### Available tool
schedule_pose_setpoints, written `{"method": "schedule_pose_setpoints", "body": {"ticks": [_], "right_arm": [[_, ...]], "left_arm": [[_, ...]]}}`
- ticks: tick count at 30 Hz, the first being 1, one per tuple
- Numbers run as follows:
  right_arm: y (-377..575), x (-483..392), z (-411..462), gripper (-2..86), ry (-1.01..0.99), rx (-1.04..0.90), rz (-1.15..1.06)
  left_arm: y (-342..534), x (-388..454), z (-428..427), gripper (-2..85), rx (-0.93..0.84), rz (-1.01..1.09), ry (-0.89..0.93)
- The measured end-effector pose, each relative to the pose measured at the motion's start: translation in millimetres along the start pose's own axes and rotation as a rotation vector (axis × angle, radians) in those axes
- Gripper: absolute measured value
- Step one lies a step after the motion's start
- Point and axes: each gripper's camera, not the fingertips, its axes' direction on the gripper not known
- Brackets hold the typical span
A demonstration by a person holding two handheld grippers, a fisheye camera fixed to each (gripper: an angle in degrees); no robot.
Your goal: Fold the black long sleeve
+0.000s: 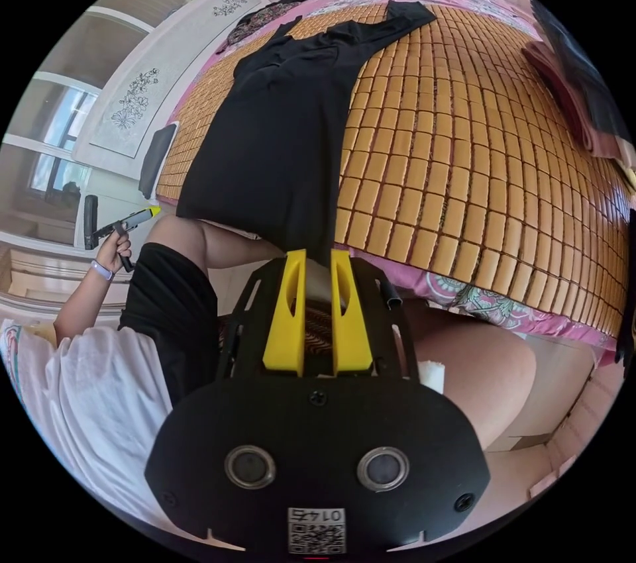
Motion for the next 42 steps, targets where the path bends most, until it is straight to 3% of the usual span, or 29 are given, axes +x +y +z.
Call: {"method": "schedule_pose_setpoints", "body": {"ticks": [9,16,21,25,28,30,35,37,40,42], "right_arm": [[-12,11,-63,8.9,0.124,0.317,-0.015],[-141,43,-90,9.7,0.244,0.494,-0.041],[-283,66,-59,10.2,0.375,0.443,-0.085],[-378,101,-28,10.8,0.317,0.438,0.066],[-413,115,-8,5.7,0.254,0.343,0.111],[-419,116,-2,0.6,0.222,0.259,0.112],[-340,70,-71,-0.6,0.163,0.353,-0.021],[-305,46,-92,-0.4,0.220,0.332,-0.085],[-297,49,-91,0.8,0.375,0.253,-0.012],[-321,61,-82,6.0,0.327,0.228,0.022]], "left_arm": [[-73,81,24,5.0,0.093,0.262,0.112],[-180,134,118,5.1,0.116,0.351,0.167],[-260,144,208,5.7,0.097,0.343,0.080],[-275,142,256,5.0,0.017,0.370,0.051],[-277,144,270,4.7,0.011,0.408,0.023],[-284,142,282,4.6,-0.012,0.380,0.032],[-294,133,299,4.6,-0.032,0.336,0.066],[-298,133,298,4.6,-0.047,0.326,0.071],[-305,135,295,4.8,-0.051,0.325,0.052],[-318,139,295,5.2,-0.033,0.321,0.053]]}}
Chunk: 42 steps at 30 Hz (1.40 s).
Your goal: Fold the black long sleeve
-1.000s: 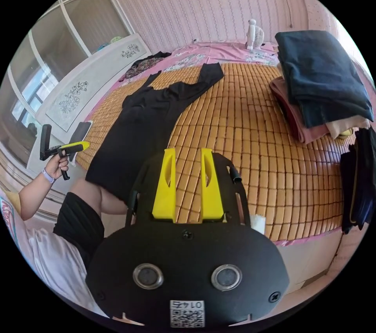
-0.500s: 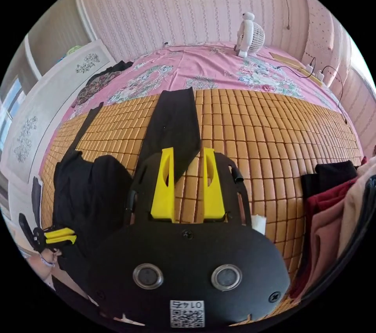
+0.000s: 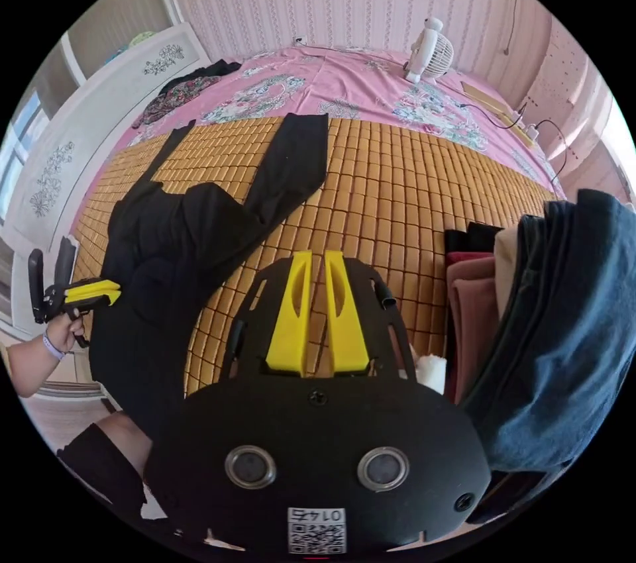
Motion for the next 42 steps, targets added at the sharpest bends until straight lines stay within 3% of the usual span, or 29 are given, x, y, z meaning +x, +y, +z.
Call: {"method": "schedule_pose_setpoints", "body": {"ticks": [2,4,9,11,16,23,29,36,42], "right_arm": [[-39,2,32,11.4,-0.062,0.007,0.041],[-70,-3,55,12.5,-0.003,0.038,0.059],[-113,-9,89,8.6,0.067,-0.033,0.146],[-98,-15,68,1.2,0.028,-0.028,0.091],[-27,-17,-10,-0.7,-0.138,-0.026,-0.063],[40,-20,-157,0.3,-0.328,-0.096,0.103],[42,-7,-204,4.4,0.022,-0.033,0.139],[114,17,-135,12.9,0.065,-0.318,0.255],[161,18,-118,7.2,0.091,-0.396,0.388]], "left_arm": [[-15,-1,2,5.4,0.035,0.009,0.005],[-33,-4,11,5.4,0.072,0.022,0.000],[-88,-14,84,5.7,0.025,0.019,0.034],[-103,-13,105,5.8,0.005,0.030,0.055],[-126,-6,131,5.3,-0.019,0.082,0.068],[-160,-2,161,5.4,0.003,0.132,0.081],[-194,14,207,5.7,-0.009,0.184,0.062],[-213,35,290,7.1,-0.151,0.275,-0.096],[-215,32,320,6.8,-0.150,0.274,-0.111]]}}
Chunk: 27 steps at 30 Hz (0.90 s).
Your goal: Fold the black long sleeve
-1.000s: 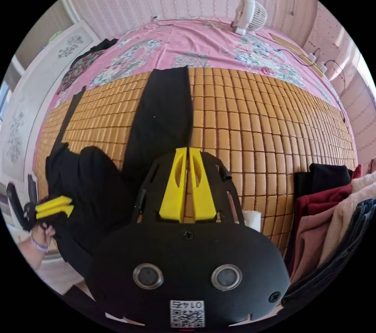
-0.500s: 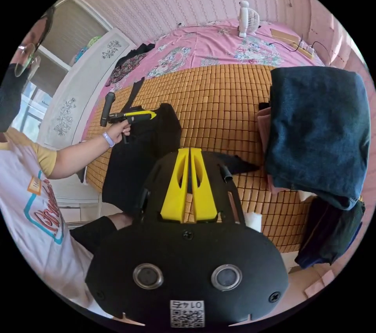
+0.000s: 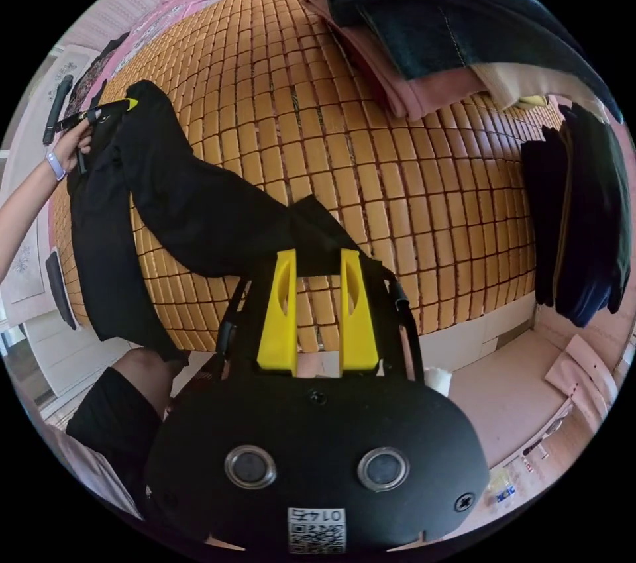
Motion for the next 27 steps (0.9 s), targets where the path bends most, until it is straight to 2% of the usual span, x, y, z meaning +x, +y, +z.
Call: {"method": "schedule_pose_setpoints", "body": {"ticks": [1,3,6,8,11,13,15,21,23,27], "right_arm": [[4,0,-8,3.3,0.019,0.042,-0.004],[3,4,-17,1.4,-0.048,-0.020,-0.026],[9,20,-50,0.9,-0.239,-0.127,-0.008],[10,48,-80,1.3,-0.354,-0.173,0.195],[7,92,-114,2.6,-0.502,0.056,0.474],[2,107,-119,4.2,-0.420,0.162,0.542],[-5,109,-111,6.4,-0.354,0.178,0.548],[-39,76,-67,9.8,-0.107,0.142,0.374],[-47,69,-53,8.6,-0.016,0.120,0.334],[-44,62,-63,1.4,-0.057,0.132,0.248]], "left_arm": [[-1,0,2,6.6,-0.003,0.001,-0.001],[-7,0,10,4.8,-0.023,0.016,-0.003],[-8,-2,17,0.2,-0.008,0.018,0.009],[-8,-5,21,-0.5,-0.001,0.012,0.020],[-9,-12,27,-0.9,0.013,-0.034,0.034],[-9,-17,28,-0.9,0.038,-0.074,0.016],[-11,-26,30,-0.6,0.062,-0.120,0.035],[-18,-38,30,3.0,0.090,-0.151,0.062],[-20,-41,29,4.1,0.100,-0.155,0.065],[-26,-37,47,4.9,0.027,-0.126,0.055]]}}
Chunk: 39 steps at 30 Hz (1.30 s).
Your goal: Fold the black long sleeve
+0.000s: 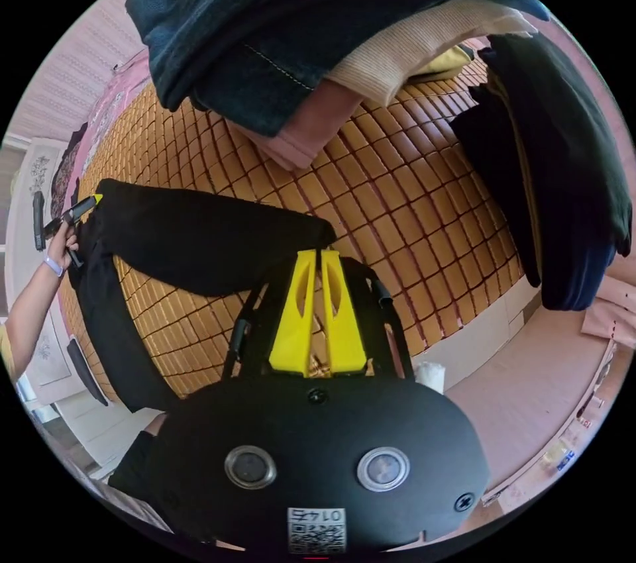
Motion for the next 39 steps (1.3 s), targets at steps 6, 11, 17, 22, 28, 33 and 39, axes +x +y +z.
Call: {"method": "schedule_pose_setpoints", "body": {"ticks": [6,11,17,22,28,33,39], "right_arm": [[24,33,-56,1.1,-0.381,-0.082,0.176],[3,66,-54,3.7,-0.302,0.064,0.343],[-4,3,6,5.8,0.005,0.006,0.051],[7,-31,56,2.6,0.199,0.006,-0.126],[9,-5,81,0.0,0.177,-0.035,-0.023],[-1,1,88,3.4,0.065,0.060,0.039],[-7,8,125,-0.1,0.044,0.036,0.004]], "left_arm": [[1,8,2,4.5,0.023,0.045,-0.025],[1,0,-2,4.5,0.022,0.000,0.021],[-2,5,-29,5.0,0.113,0.015,0.003],[-14,6,-11,6.7,0.021,-0.014,-0.037],[-24,22,-28,0.3,-0.011,0.022,-0.046],[-30,27,-43,-0.8,-0.012,0.006,-0.055],[-28,30,-71,-0.9,0.010,-0.026,-0.046]]}}
